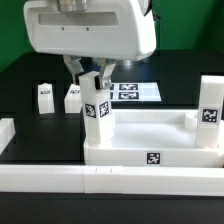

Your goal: Assemble desk

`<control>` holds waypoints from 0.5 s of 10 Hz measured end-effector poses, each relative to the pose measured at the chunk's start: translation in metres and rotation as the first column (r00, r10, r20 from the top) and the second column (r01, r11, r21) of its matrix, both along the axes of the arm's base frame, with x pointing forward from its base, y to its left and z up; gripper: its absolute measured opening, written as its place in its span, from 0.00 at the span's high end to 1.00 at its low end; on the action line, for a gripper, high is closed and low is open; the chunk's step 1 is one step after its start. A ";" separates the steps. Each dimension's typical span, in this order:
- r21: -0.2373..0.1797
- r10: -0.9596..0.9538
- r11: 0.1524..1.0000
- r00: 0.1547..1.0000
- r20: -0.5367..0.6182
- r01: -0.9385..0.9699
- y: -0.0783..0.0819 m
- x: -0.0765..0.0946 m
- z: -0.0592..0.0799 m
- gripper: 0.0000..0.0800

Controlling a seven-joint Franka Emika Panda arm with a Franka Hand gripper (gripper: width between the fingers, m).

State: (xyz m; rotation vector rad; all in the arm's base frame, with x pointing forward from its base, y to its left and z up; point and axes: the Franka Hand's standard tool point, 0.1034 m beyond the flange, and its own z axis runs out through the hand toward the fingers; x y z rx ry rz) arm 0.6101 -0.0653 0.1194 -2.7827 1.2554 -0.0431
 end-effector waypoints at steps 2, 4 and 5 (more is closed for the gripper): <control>0.007 -0.182 0.983 0.983 -0.013 0.182 0.006 0.001 0.000 0.64; 0.007 -0.242 0.970 0.970 -0.018 0.242 0.006 0.001 0.001 0.64; 0.006 -0.219 0.976 0.976 -0.016 0.219 0.006 0.001 0.001 0.64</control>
Offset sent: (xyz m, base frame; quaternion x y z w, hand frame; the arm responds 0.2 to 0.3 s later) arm -0.0011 0.0018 -0.0002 -0.0282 0.0054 0.1557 0.9874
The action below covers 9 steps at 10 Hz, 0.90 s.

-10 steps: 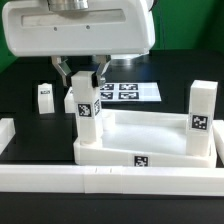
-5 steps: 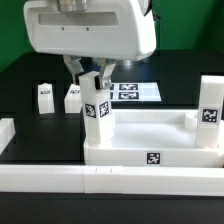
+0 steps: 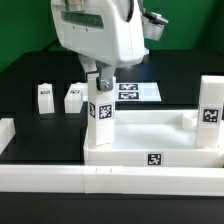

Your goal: Assemble desk

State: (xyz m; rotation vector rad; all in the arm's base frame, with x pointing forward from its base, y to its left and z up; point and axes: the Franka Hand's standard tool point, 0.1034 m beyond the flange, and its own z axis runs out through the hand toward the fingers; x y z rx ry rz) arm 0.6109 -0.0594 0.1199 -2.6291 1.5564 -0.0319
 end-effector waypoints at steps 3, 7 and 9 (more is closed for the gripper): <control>-0.008 0.147 0.989 0.989 0.010 -0.147 -0.001 0.000 0.000 0.25; -0.044 0.549 0.836 0.836 0.024 -0.547 0.000 0.000 -0.001 0.19; -0.060 0.694 0.719 0.719 0.026 -0.692 0.002 0.000 0.000 0.19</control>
Offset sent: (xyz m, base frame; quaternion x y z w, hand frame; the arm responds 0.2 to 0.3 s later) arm 0.0003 -0.0005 -0.0037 0.0101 0.0061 -0.2786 0.9603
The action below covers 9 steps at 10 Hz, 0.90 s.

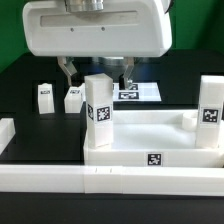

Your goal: Assemble desk

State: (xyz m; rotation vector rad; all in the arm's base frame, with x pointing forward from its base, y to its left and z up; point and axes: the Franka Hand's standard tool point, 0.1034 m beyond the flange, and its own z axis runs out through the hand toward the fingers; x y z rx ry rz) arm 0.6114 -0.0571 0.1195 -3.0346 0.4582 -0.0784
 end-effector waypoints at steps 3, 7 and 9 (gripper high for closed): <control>-0.017 0.260 0.966 0.966 0.012 -0.259 0.001 0.000 -0.001 0.19; -0.058 0.518 0.854 0.855 0.008 -0.517 -0.001 0.000 -0.002 0.19; -0.058 0.521 0.853 0.854 0.009 -0.519 -0.002 0.000 -0.001 0.22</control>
Offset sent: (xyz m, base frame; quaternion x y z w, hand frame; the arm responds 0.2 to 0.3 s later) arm 0.0042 0.0029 0.0005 -0.0057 -0.0108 -0.2379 0.9712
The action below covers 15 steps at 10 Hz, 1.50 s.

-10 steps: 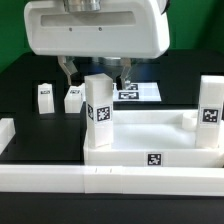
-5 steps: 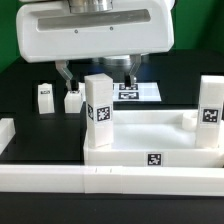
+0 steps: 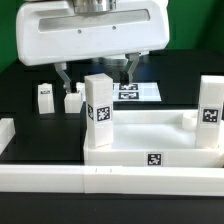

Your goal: Assemble desk

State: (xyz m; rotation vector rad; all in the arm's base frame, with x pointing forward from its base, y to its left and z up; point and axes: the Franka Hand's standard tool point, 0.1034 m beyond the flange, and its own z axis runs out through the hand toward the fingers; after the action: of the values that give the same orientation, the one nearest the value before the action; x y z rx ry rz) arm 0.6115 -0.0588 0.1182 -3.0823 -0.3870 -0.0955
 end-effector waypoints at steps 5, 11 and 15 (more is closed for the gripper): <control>0.001 -0.029 1.000 1.000 -0.001 0.029 0.000 0.000 0.000 0.64; 0.045 -0.625 0.779 0.781 -0.018 0.625 -0.002 0.001 -0.001 0.64; 0.054 -0.894 0.442 0.445 -0.057 0.895 0.004 0.001 -0.002 0.64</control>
Offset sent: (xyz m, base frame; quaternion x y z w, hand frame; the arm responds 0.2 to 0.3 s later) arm 0.0000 0.0000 0.0000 0.0000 0.0000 0.0650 0.9979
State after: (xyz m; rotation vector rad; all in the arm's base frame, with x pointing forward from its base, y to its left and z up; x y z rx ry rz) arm 0.6125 -0.0549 0.1161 -2.7847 1.2834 -0.0908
